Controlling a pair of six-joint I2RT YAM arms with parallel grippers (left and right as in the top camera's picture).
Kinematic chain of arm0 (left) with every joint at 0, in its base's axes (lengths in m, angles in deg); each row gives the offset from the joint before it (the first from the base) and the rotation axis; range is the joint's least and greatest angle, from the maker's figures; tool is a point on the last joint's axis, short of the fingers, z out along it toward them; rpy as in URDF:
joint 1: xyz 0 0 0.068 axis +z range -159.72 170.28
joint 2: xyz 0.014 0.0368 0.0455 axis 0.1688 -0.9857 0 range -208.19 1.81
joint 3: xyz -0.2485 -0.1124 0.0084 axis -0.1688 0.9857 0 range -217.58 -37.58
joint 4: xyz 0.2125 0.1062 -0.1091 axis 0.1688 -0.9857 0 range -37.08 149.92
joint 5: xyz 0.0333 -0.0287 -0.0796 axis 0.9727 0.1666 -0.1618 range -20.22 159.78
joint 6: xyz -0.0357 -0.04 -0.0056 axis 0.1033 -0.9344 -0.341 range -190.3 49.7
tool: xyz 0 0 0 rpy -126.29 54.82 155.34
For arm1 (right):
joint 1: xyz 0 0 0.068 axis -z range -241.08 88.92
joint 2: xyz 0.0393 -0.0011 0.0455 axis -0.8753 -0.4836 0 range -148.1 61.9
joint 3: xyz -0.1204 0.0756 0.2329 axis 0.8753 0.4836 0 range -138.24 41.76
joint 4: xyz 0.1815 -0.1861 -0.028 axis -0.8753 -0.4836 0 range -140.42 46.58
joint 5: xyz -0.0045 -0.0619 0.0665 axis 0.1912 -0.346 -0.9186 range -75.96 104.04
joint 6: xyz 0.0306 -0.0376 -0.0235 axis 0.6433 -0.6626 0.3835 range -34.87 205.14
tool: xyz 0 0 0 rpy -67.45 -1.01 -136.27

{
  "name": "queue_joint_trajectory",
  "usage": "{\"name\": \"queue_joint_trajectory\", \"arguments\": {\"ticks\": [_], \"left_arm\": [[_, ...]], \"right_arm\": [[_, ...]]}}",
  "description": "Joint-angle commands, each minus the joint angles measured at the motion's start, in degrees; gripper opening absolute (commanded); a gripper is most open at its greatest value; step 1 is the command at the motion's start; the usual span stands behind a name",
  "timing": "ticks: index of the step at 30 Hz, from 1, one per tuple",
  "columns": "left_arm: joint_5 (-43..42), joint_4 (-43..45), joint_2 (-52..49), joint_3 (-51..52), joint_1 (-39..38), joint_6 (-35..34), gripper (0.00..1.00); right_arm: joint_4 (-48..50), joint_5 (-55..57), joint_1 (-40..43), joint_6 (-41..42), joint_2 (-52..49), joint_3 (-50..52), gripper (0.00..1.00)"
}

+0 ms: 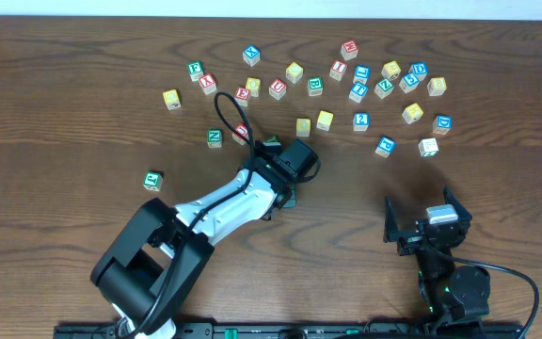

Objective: Spell out AI2
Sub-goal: 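Open the left gripper and release the I block beside A, then raise the left gripper up and away from the A and I blocks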

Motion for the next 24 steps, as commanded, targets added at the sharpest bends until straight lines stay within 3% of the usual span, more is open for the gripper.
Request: {"name": "queue_joint_trajectory", "arguments": {"ticks": [1, 13, 20, 24], "left_arm": [[0.3, -0.2, 3.8, -1.1, 0.2, 1.4, 0.51], [0.4, -0.6, 16.7, -1.1, 0.3, 5.0, 0.52], [0.4, -0.9, 26.4, -1.1, 0.7, 11.6, 0.64], [0.4, -3.9, 31.4, -1.1, 3.3, 13.5, 0.64]], "right_arm": [[-0.2, 0.3, 0.4, 0.6, 0.3, 0.1, 0.99], [-0.2, 0.3, 0.4, 0.6, 0.3, 0.1, 0.99], [-0.2, 0.2, 0.4, 0.6, 0.3, 0.1, 0.99], [-0.2, 0.3, 0.4, 0.6, 0.3, 0.1, 0.99]]}}
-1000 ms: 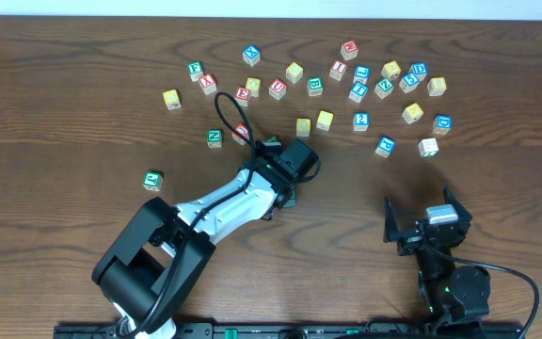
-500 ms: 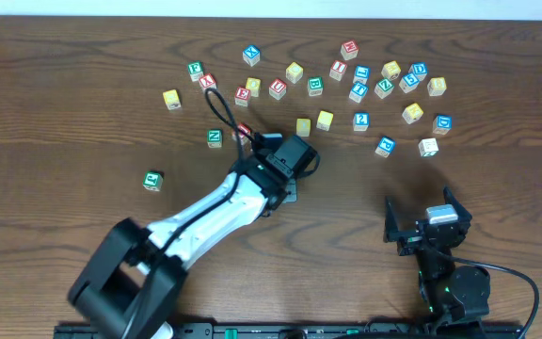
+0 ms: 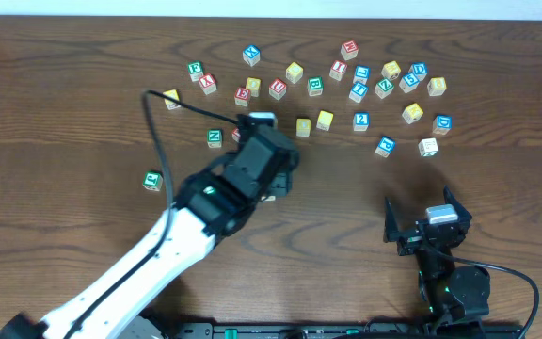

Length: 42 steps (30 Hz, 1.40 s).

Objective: Spell out AI2
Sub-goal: 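Raise the left gripper up and away from the A and I blocks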

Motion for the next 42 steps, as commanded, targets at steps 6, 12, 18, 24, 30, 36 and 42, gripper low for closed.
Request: {"name": "queue_joint_trajectory", "arguments": {"ticks": [6, 12, 18, 24, 30, 36, 42], "left_arm": [[0.3, -8.7, 10.1, -1.1, 9.2, 7.0, 0.65], [0.0, -12.6, 15.3, -1.1, 13.4, 9.9, 0.75], [0.1, -13.0, 17.0, -1.1, 14.1, 10.9, 0.79], [0.4, -13.0, 17.0, -1.1, 14.1, 12.1, 0.81], [0.8, -13.0, 16.9, -1.1, 14.5, 12.4, 0.82], [0.7, -13.0, 16.9, -1.1, 18.2, 13.6, 0.82], [0.8, -12.7, 16.7, -1.1, 20.2, 13.5, 0.82]], "right_arm": [[-0.3, 0.3, 0.5, 0.6, 0.3, 0.1, 0.99], [0.5, 7.2, 0.5, -4.1, 0.3, 0.1, 0.99], [0.5, 7.1, 0.5, -4.1, 0.3, 0.1, 0.99], [0.4, 5.9, 0.5, -3.8, 0.3, 0.1, 0.99], [1.6, -1.9, 0.5, -1.5, 0.3, 0.1, 0.99], [3.0, -6.2, 0.5, 9.9, -0.1, -2.2, 0.99], [-4.9, -3.8, 0.5, 8.2, -10.4, -14.8, 0.99]]}}
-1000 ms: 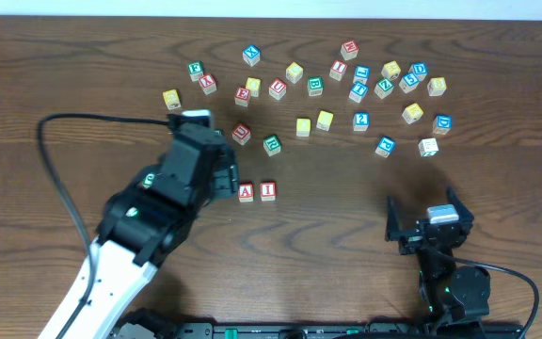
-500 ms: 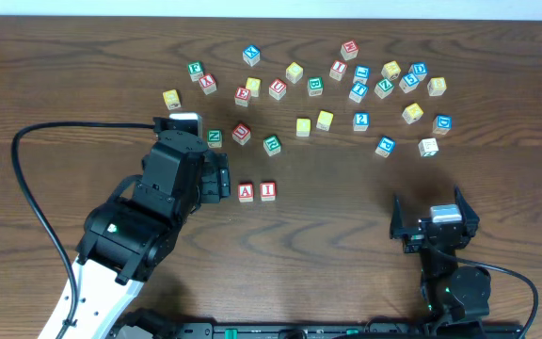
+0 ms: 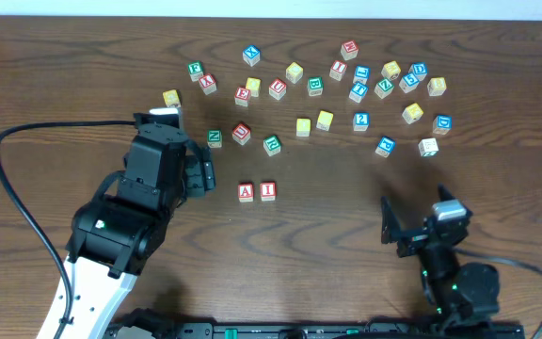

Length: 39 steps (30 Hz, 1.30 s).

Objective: Spell out AI2
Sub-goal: 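Raise the left gripper up and away from the A and I blocks, then swing the right arm out over the blue-lettered 2 block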

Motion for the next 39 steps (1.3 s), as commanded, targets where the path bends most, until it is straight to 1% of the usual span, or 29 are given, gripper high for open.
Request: {"name": "queue_joint_trajectory", "arguments": {"ticks": [1, 3, 5, 7, 8, 9, 11, 14, 15, 16, 19, 25, 32, 34, 36, 39], "left_arm": [[0.7, 0.6, -0.3, -1.1, 0.5, 1.0, 0.82], [0.7, 0.8, -0.6, -1.1, 0.6, 1.0, 0.82], [0.7, 0.8, -0.9, -1.1, 0.5, 0.9, 0.82], [0.7, 0.8, -1.3, -1.1, 0.5, 0.7, 0.82], [0.7, 0.8, -1.4, -1.1, 0.5, 0.6, 0.82], [0.7, 0.8, -1.7, -1.1, 0.5, 0.5, 0.82], [0.7, 0.8, -2.2, -1.1, 0.5, 0.5, 0.82], [0.7, 0.8, -3.0, -1.1, 0.5, 0.5, 0.82], [0.7, 0.8, -3.6, -1.1, 0.5, 0.5, 0.82], [0.7, 0.8, -3.9, -1.1, 0.5, 0.5, 0.82], [0.7, 0.8, -4.8, -1.1, 0.5, 0.5, 0.82], [0.8, 0.9, -6.8, -1.1, 0.6, 0.6, 0.82], [0.0, 1.7, -10.9, -1.1, 2.0, 2.3, 0.83], [-2.6, 2.5, -12.2, -1.1, 3.5, 3.6, 0.82], [-7.9, 3.9, -13.4, -1.1, 5.7, 5.4, 0.82], [-13.4, 5.7, -14.7, -1.1, 9.3, 6.0, 0.82]], "right_arm": [[-1.5, 0.5, 0.5, 0.3, -12.0, -12.8, 0.99], [-3.3, 0.3, 0.5, 0.3, -21.0, -20.2, 0.99], [-7.7, -1.0, 0.4, 0.4, -30.8, -29.2, 0.99], [-16.7, -3.7, 0.3, 0.4, -42.5, -41.7, 0.99], [-19.1, -4.6, 0.3, 0.4, -45.0, -44.5, 0.99], [-23.5, -6.5, 0.3, 0.4, -49.9, -49.9, 0.99], [-29.1, -7.8, 0.3, 0.6, -57.9, -57.2, 0.99], [-30.7, -11.1, 0.2, 0.8, -67.3, -62.4, 0.99], [-28.8, -12.2, 0.2, 0.8, -72.0, -63.0, 0.99], [-27.4, -12.5, 0.2, 0.9, -74.3, -63.0, 0.99], [-26.3, -12.3, 0.2, 0.9, -80.5, -63.6, 0.99], [-29.8, -11.1, -0.2, 4.1, -90.8, -66.5, 0.99], [-35.3, -5.0, -1.8, 6.7, -96.0, -72.9, 0.99], [-35.8, -2.9, -2.4, 8.5, -96.1, -74.6, 0.99], [-36.9, -1.8, -2.9, 10.3, -96.1, -76.8, 0.99], [-38.8, 0.0, -3.3, 12.9, -96.1, -80.4, 0.99]]}}
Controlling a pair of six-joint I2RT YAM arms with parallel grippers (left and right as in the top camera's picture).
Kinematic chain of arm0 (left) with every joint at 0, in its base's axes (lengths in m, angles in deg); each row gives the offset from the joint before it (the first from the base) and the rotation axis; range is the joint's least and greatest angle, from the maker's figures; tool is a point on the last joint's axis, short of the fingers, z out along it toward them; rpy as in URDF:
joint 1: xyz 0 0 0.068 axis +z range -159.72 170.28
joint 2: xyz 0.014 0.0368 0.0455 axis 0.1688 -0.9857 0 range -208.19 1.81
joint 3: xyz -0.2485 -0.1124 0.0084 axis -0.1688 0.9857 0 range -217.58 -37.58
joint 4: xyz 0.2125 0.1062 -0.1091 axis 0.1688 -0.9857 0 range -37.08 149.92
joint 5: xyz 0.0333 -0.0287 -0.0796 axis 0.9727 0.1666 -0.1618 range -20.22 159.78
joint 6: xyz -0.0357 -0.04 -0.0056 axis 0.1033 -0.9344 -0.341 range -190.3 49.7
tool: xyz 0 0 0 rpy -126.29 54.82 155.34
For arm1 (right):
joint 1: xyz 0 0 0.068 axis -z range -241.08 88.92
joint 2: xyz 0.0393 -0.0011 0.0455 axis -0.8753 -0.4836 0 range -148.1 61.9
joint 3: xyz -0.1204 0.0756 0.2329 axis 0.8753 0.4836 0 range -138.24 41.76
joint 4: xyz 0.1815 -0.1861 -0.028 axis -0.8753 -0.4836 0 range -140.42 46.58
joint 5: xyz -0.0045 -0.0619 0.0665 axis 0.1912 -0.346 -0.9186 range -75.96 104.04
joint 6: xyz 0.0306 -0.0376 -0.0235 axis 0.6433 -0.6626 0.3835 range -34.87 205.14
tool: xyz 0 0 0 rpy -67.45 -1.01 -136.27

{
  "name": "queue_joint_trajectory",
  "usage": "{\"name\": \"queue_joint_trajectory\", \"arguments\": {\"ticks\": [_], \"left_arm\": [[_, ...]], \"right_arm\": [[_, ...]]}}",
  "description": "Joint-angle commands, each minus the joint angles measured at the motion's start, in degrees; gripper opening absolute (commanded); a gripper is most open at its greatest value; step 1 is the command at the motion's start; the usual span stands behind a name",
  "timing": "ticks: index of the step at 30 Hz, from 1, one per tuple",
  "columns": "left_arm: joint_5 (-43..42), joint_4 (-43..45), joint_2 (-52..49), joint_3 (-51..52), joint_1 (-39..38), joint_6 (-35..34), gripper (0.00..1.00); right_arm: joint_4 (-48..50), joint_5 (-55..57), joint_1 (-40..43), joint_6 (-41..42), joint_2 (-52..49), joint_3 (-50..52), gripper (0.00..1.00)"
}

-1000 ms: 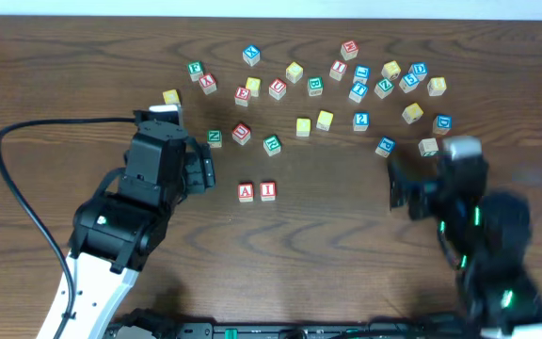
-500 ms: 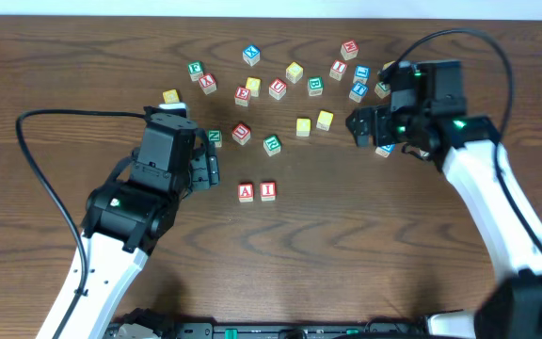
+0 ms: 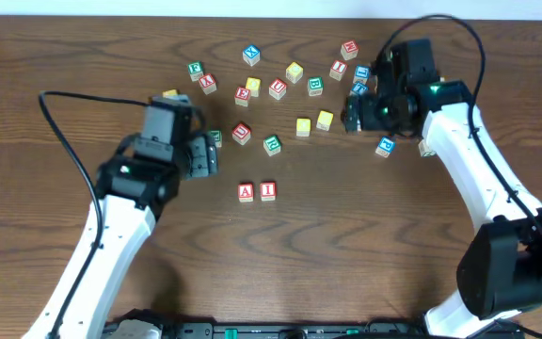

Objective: Spell out AI2
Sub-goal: 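Swing the right arm out over the blue-lettered 2 block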

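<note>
Two red-lettered blocks stand side by side in the middle of the table, A (image 3: 245, 192) on the left and I (image 3: 268, 190) on the right. My left gripper (image 3: 207, 156) hangs left of them, open and holding nothing. My right gripper (image 3: 350, 115) has reached into the far cluster of loose blocks (image 3: 294, 72) and hovers just right of a yellow block (image 3: 325, 120). Its jaws look open, and it covers the spot under it. I cannot read which block carries the 2.
Loose letter blocks lie scattered along the far side from a yellow one (image 3: 169, 95) to a red one (image 3: 349, 48). A blue block (image 3: 385, 146) sits by the right arm. A green block (image 3: 272, 145) is nearest the A and I pair.
My right arm has left its resting place at the front right and now reaches over the far blocks. The left gripper has drawn back slightly. A and I have not moved.
My left gripper was low at the table's middle, then raised over the same spot. Then it stood off to the left, with A and I showing side by side. The right arm stayed at rest in front until now.
</note>
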Motion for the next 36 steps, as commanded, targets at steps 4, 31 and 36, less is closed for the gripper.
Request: {"name": "queue_joint_trajectory", "arguments": {"ticks": [4, 31, 36], "left_arm": [[-9.0, 1.0, -1.2, -1.0, 6.4, 2.3, 0.82], [-4.8, 0.9, -1.2, -1.0, 8.2, 2.4, 0.83], [-4.8, 0.9, -1.2, -1.0, 8.2, 2.4, 0.84]], "right_arm": [[-3.8, 10.1, -1.4, 7.8, -0.1, -8.4, 0.99], [-10.2, 17.0, -4.0, 13.6, -12.7, -11.6, 0.89], [-11.6, 14.5, -3.2, 13.5, -12.8, -11.8, 0.88]]}}
